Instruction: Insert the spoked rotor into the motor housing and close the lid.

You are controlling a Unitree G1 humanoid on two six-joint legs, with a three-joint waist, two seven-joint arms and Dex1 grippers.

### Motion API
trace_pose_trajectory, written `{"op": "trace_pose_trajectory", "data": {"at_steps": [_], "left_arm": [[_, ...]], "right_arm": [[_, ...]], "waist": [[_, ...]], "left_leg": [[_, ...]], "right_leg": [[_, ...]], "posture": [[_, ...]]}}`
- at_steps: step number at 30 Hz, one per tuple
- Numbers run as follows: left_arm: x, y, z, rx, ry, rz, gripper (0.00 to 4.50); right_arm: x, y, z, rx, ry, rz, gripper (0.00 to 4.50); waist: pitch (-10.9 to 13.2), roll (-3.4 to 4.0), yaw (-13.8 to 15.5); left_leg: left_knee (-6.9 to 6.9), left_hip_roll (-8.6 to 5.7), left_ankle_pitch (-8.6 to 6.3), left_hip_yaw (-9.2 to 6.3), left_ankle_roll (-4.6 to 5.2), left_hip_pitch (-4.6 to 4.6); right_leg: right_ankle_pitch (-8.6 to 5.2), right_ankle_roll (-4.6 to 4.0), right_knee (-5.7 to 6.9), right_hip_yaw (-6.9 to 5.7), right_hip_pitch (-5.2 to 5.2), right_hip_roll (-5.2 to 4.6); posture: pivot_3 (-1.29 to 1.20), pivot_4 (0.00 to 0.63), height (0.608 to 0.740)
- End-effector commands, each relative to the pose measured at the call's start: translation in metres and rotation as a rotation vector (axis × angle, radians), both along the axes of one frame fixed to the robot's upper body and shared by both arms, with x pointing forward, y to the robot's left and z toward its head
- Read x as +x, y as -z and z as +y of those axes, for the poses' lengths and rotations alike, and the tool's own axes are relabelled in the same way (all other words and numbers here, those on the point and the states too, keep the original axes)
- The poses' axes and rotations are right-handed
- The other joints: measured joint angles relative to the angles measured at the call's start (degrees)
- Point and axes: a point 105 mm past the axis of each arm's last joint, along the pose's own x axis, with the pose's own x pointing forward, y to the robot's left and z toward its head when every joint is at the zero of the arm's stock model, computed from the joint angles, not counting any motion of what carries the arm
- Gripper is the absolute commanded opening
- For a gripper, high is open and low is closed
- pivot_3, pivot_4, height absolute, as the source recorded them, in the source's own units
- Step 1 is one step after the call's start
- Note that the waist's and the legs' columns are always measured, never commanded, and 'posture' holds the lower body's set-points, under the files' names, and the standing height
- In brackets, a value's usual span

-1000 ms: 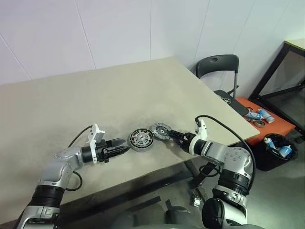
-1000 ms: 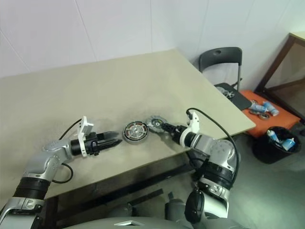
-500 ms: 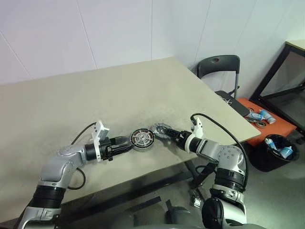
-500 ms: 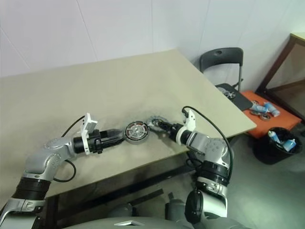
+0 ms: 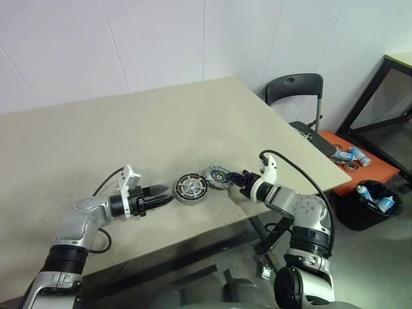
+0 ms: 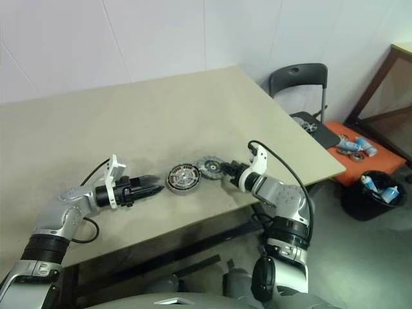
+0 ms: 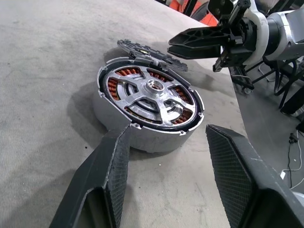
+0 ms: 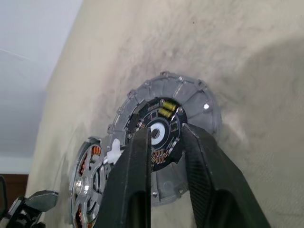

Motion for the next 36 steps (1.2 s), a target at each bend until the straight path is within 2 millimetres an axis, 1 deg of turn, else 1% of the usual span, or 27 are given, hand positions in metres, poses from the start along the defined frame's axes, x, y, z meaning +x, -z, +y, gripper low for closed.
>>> {"op": "trace_pose_trajectory", "data": {"at_steps": [1, 4, 6, 8, 9, 12, 14, 17, 22, 28, 33, 36], "left_arm": [[0.005, -0.019, 0.002, -0.001, -0.003, -0.064, 2.66], [0.005, -0.02, 0.004, -0.002, -0.009, -0.061, 2.66], [0.005, -0.019, 0.004, -0.001, -0.011, -0.06, 2.66], [0.005, -0.02, 0.005, -0.002, -0.011, -0.058, 2.66], [0.005, -0.02, 0.005, -0.002, -0.01, -0.058, 2.66], [0.006, -0.021, 0.005, -0.001, -0.008, -0.06, 2.66], [0.009, -0.02, 0.006, 0.0, -0.01, -0.058, 2.66], [0.012, -0.012, 0.011, 0.004, -0.017, -0.051, 2.66], [0.014, -0.003, 0.02, 0.009, -0.02, -0.046, 2.66], [0.014, 0.005, 0.017, 0.009, -0.02, -0.047, 2.66], [0.011, 0.018, 0.019, 0.009, -0.024, -0.041, 2.66], [0.011, 0.019, 0.017, 0.008, -0.02, -0.044, 2.66]], "right_arm": [[-0.001, -0.022, -0.008, 0.063, -0.024, -0.064, 1.0], [-0.006, -0.024, -0.021, 0.064, -0.02, -0.075, 1.0], [-0.008, -0.02, -0.028, 0.049, -0.008, -0.071, 1.0], [-0.011, -0.015, -0.03, 0.032, -0.01, -0.059, 1.0], [-0.014, -0.014, -0.027, 0.036, -0.028, -0.061, 1.0], [-0.016, -0.013, -0.018, 0.061, -0.046, -0.055, 1.56], [-0.015, -0.012, -0.014, 0.062, -0.04, -0.047, 2.23], [-0.011, -0.005, -0.011, 0.033, -0.019, -0.023, 2.23], [-0.011, -0.001, -0.007, 0.032, -0.028, -0.012, 2.23], [-0.01, 0.0, 0.001, 0.043, -0.049, 0.002, 2.23], [-0.009, -0.001, 0.011, 0.059, -0.066, 0.003, 2.23], [-0.005, -0.002, 0.013, 0.063, -0.061, -0.001, 2.23]], "waist": [[0.0, 0.0, 0.1], [0.0, 0.0, 0.1], [0.0, -0.01, 0.1], [0.0, -0.01, 0.0], [0.0, -0.01, 0.0], [0.0, 0.0, -0.3], [0.0, 0.0, -0.3], [0.0, 0.0, -0.1], [0.0, -0.01, 0.0], [0.0, -0.03, 0.0], [0.0, -0.02, -0.1], [0.0, -0.02, 0.0]], "left_leg": [[0.0, 0.0, 0.0, 0.0, 0.0, -0.01], [0.0, -0.01, 0.0, 0.01, 0.0, -0.01], [0.0, -0.01, 0.0, 0.0, 0.0, -0.01], [0.0, -0.01, -0.01, 0.0, 0.01, -0.01], [0.0, 0.0, -0.01, 0.0, 0.02, 0.0], [0.0, 0.03, -0.01, 0.01, 0.02, 0.02], [0.0, 0.04, -0.01, 0.01, 0.02, 0.04], [0.01, 0.04, -0.01, 0.0, 0.02, 0.04], [0.0, 0.0, -0.02, 0.03, 0.04, -0.02], [0.01, 0.0, -0.03, 0.03, 0.05, -0.01], [0.0, 0.04, -0.03, 0.03, 0.05, 0.03], [0.01, 0.04, -0.03, 0.02, 0.05, 0.03]], "right_leg": [[0.0, 0.0, 0.0, 0.0, 0.0, 0.0], [0.02, 0.04, -0.01, 0.0, 0.0, -0.01], [0.02, 0.04, -0.01, 0.0, 0.0, -0.01], [0.01, 0.05, -0.01, 0.0, 0.0, 0.0], [0.01, 0.05, 0.0, 0.0, 0.0, 0.01], [0.01, 0.05, 0.02, 0.01, 0.0, 0.05], [0.02, 0.05, 0.04, 0.01, 0.0, 0.07], [0.01, 0.05, 0.05, 0.0, 0.0, 0.07], [0.01, 0.07, -0.03, 0.0, 0.0, 0.01], [0.02, 0.1, 0.0, 0.01, -0.01, -0.01], [0.02, 0.11, 0.04, 0.01, 0.0, 0.03], [0.03, 0.11, 0.04, 0.01, 0.0, 0.03]], "posture": [[0.0, 0.0, 0.74], [0.0, 0.0, 0.74], [0.0, 0.0, 0.74], [0.0, 0.0, 0.74], [0.0, 0.0, 0.74], [0.0, 0.0, 0.74], [0.0, 0.0, 0.74], [0.0, 0.0, 0.74], [0.0, 0.0, 0.74], [0.0, 0.0, 0.74], [0.0, 0.0, 0.74], [0.0, 0.0, 0.74]]}}
